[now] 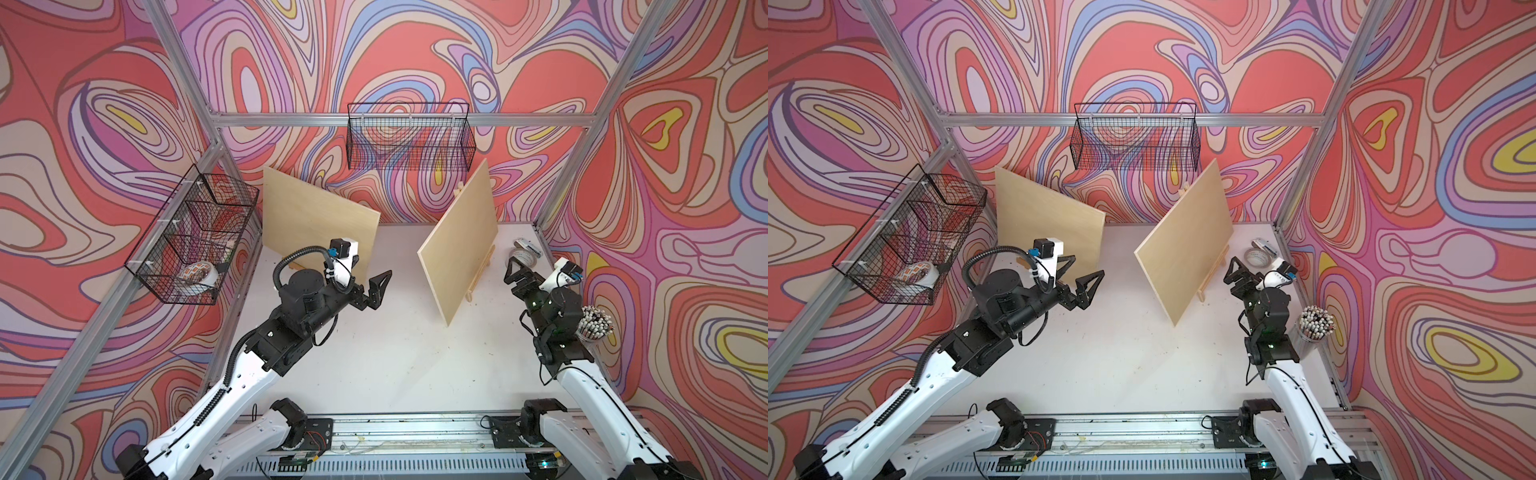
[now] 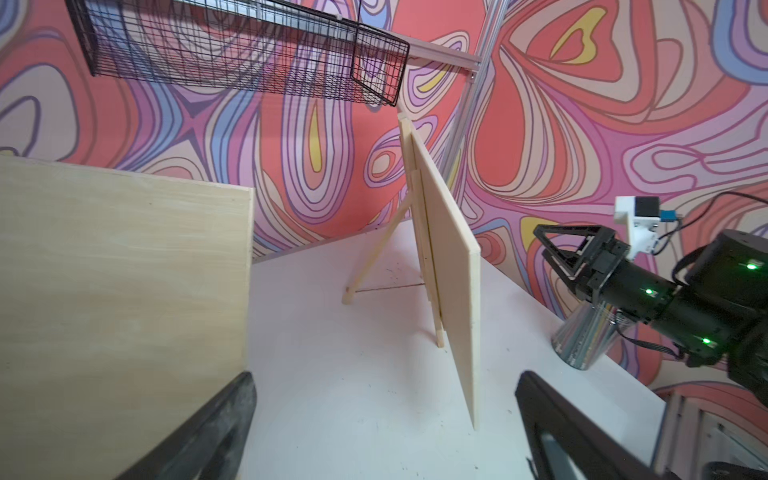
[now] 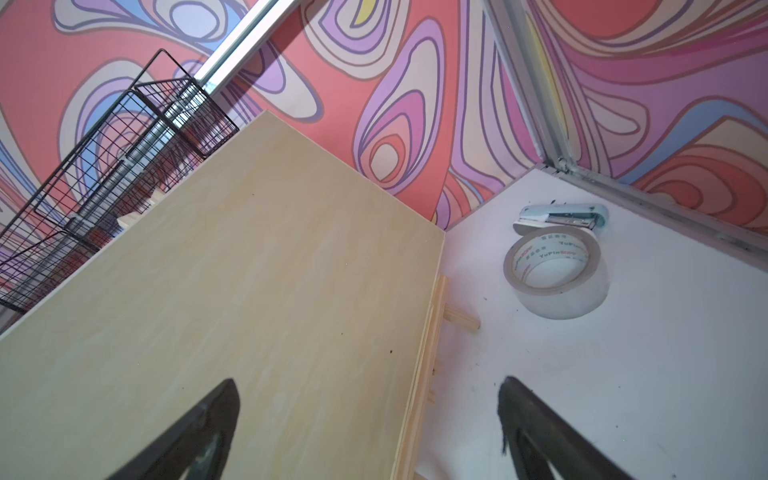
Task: Disassemble the easel
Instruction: Pick up the drawing board from the easel.
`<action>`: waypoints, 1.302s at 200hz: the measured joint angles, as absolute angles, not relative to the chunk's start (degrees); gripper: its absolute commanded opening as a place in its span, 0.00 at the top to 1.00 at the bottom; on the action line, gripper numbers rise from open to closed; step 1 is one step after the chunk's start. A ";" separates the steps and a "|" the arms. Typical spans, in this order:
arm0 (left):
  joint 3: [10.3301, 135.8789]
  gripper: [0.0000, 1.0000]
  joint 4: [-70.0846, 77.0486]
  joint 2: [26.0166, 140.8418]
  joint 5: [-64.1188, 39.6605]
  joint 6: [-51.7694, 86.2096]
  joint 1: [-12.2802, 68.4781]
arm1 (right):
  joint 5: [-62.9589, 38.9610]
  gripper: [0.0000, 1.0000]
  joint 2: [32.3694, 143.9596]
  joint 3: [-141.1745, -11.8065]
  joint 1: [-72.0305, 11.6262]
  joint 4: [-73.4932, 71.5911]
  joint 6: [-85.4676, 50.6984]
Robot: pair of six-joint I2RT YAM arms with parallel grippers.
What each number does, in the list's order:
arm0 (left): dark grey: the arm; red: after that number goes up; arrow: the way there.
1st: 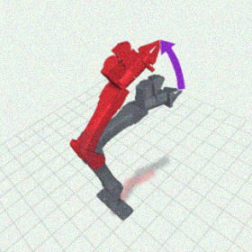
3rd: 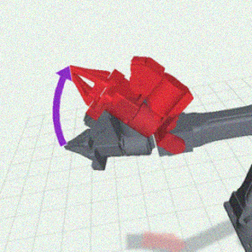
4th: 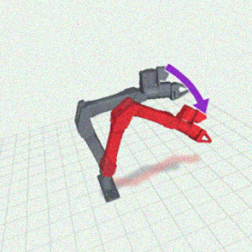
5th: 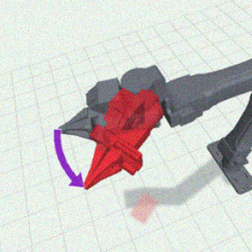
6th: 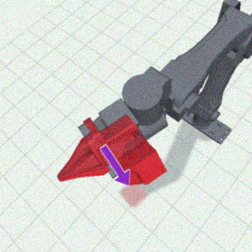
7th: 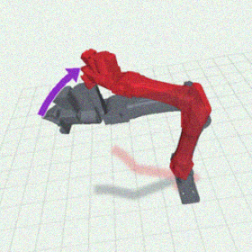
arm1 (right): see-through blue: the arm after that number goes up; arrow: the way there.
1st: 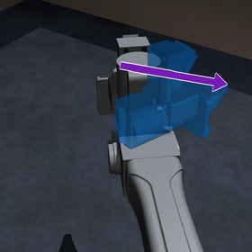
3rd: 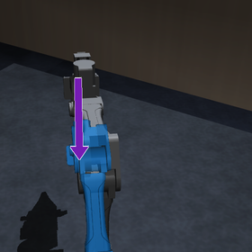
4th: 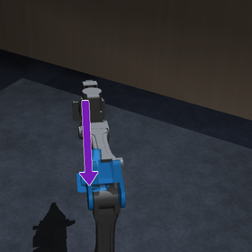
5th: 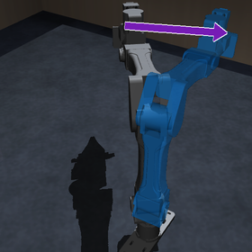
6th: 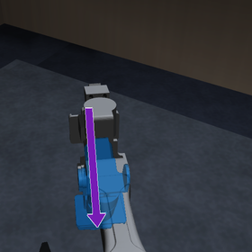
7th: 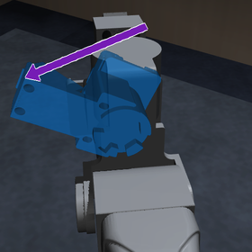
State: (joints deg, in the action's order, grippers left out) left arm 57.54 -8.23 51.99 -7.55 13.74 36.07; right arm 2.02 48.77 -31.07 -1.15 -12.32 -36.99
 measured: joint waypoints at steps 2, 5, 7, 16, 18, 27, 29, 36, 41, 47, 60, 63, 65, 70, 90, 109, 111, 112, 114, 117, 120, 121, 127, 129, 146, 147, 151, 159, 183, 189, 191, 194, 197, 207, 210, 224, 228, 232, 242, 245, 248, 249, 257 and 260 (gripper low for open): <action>57.95 0.00 -8.93 52.03 -8.08 13.93 36.07 | 1.61 0.07 48.84 -31.62 -1.15 -11.68 -37.26; 58.39 0.00 -9.69 52.07 -8.80 14.20 36.07 | 0.99 0.07 48.95 -32.40 -1.15 -10.85 -37.34; 58.85 0.00 -10.44 52.14 -9.45 14.33 36.07 | 0.58 0.08 48.99 -32.80 -1.13 -10.41 -37.45; 60.60 0.00 -13.17 52.40 -11.88 15.07 36.07 | -1.48 0.11 49.32 -34.98 -1.15 -8.25 -38.15; 61.14 0.00 -14.00 52.53 -12.47 15.22 36.07 | -2.07 0.11 49.41 -35.62 -1.15 -7.64 -38.41; 63.22 0.01 -17.28 53.08 -14.72 15.90 36.07 | -4.34 0.13 49.87 -37.71 -1.15 -5.32 -38.63; 63.75 0.01 -18.04 53.21 -15.27 16.08 36.07 | -4.91 0.13 50.02 -38.22 -1.15 -4.78 -38.76; 65.14 0.02 -20.23 53.67 -16.69 16.64 36.07 | -6.68 0.13 50.43 -39.64 -1.15 -2.94 -38.83; 66.00 0.03 -21.89 53.91 -17.65 17.08 36.16 | -7.70 0.14 50.61 -40.40 -1.15 -1.65 -38.72; 66.61 0.03 -23.44 54.08 -18.39 17.50 36.36 | -8.84 0.13 50.74 -41.01 -1.15 -0.25 -38.63; 66.92 0.05 -26.70 54.13 -19.27 18.39 36.86 | -10.79 0.14 50.59 -41.30 -1.15 2.57 -38.19; 66.92 0.05 -27.29 54.13 -19.38 18.55 36.97 | -11.16 0.14 50.50 -41.25 -1.15 3.33 -38.06; 66.83 0.06 -27.77 54.13 -19.49 18.76 37.21 | -11.38 0.14 50.39 -41.19 -1.15 3.84 -37.91; 66.52 0.06 -28.60 54.13 -19.51 19.05 37.65 | -11.73 0.13 50.22 -40.93 -1.15 4.71 -37.58; 63.55 0.08 -29.34 53.82 -18.83 21.02 39.92 | -12.56 0.13 48.80 -38.61 -1.15 6.46 -36.45; 59.24 0.10 -27.86 53.60 -17.26 23.90 42.96 | -13.91 0.13 48.23 -35.24 -1.15 5.76 -35.90; 58.92 0.11 -27.62 53.67 -17.02 24.14 43.24 | -14.06 0.14 48.25 -34.98 -1.15 5.65 -35.90; 58.76 0.11 -27.53 53.71 -16.86 24.32 43.42 | -14.15 0.14 48.29 -34.83 -1.15 5.61 -35.88; 58.33 0.12 -27.18 53.78 -16.64 24.73 43.92 | -14.44 0.14 48.42 -34.44 -1.15 5.43 -35.86; 57.91 0.12 -26.89 53.87 -16.19 25.02 44.31 | -14.63 0.15 48.51 -34.04 -1.15 5.28 -35.83; 57.45 0.13 -26.37 54.17 -15.70 25.56 45.06 | -14.94 0.16 48.77 -33.58 -1.15 5.06 -35.77; 57.23 0.13 -26.15 54.28 -15.38 25.78 45.43 | -15.03 0.16 48.86 -33.47 -1.15 4.99 -35.75; 56.75 0.13 -25.17 55.00 -14.26 26.50 46.72 | -15.73 0.16 49.54 -32.73 -1.15 4.43 -35.64; 56.73 0.13 -24.93 55.20 -13.82 26.68 47.09 | -15.92 0.16 49.71 -32.58 -1.15 4.25 -35.68; 56.69 0.14 -19.73 59.11 -9.69 28.42 51.20 | -17.17 0.17 51.79 -31.79 -1.15 3.33 -35.46; 56.69 0.14 -19.46 59.29 -9.54 28.49 51.35 | -17.21 0.17 51.86 -31.79 -1.15 3.27 -35.46; 56.66 0.15 -17.91 60.25 -8.62 28.88 52.10 | -17.45 0.17 52.14 -31.70 -1.15 3.14 -35.44; 56.58 0.15 -15.16 62.02 -7.07 29.67 53.12 | -17.72 0.17 52.27 -31.38 -1.15 2.57 -35.40; 55.68 0.17 -6.42 65.84 -2.46 31.79 53.67 | -18.15 0.17 51.81 -29.85 -1.15 -0.01 -35.42; 55.59 0.17 -4.58 66.67 -1.56 32.16 53.65 | -18.24 0.17 51.81 -29.58 -1.15 -0.40 -35.44; 55.59 0.17 -3.77 67.07 -1.23 32.32 53.65 | -18.26 0.18 51.83 -29.52 -1.15 -0.43 -35.42; 55.59 0.17 -2.72 67.57 -0.80 32.51 53.63 | -18.28 0.17 51.83 -29.47 -1.15 -0.49 -35.44; 55.59 0.17 -1.83 67.99 -0.45 32.71 53.63 | -18.31 0.18 51.83 -29.43 -1.15 -0.56 -35.44; 55.59 0.18 1.39 69.78 0.75 33.32 53.65 | -18.41 0.18 51.83 -29.36 -1.15 -0.89 -35.42; 55.59 0.18 2.22 70.28 1.04 33.45 53.65 | -18.46 0.18 51.83 -29.36 -1.15 -0.97 -35.42; 55.61 0.20 5.45 72.79 2.00 34.20 53.65 | -18.63 0.18 51.83 -29.23 -1.15 -1.74 -35.44; 55.66 0.20 6.20 73.52 2.09 34.37 53.65 | -18.72 0.18 51.83 -29.21 -1.15 -1.87 -35.44; 55.72 0.21 6.85 74.28 2.15 34.54 53.65 | -18.79 0.18 51.83 -29.19 -1.15 -2.00 -35.44; 56.18 0.23 8.32 76.20 2.26 34.79 53.65 | -18.98 0.18 51.83 -29.06 -1.15 -2.44 -35.46; 56.29 0.23 8.64 76.66 2.33 34.87 53.65 | -19.00 0.18 51.83 -29.02 -1.15 -2.59 -35.46; 56.45 0.23 9.04 77.17 2.48 34.94 53.65 | -19.09 0.18 51.83 -28.95 -1.15 -2.70 -35.46; 56.49 0.23 9.15 77.28 2.50 34.96 53.65 | -19.09 0.18 51.83 -28.95 -1.15 -2.72 -35.46; 56.58 0.24 10.24 78.24 3.05 35.18 53.65 | -19.18 0.18 51.86 -28.86 -1.15 -2.96 -35.48; 56.58 0.24 10.63 78.54 3.36 35.24 53.65 | -19.22 0.18 51.86 -28.84 -1.15 -3.05 -35.51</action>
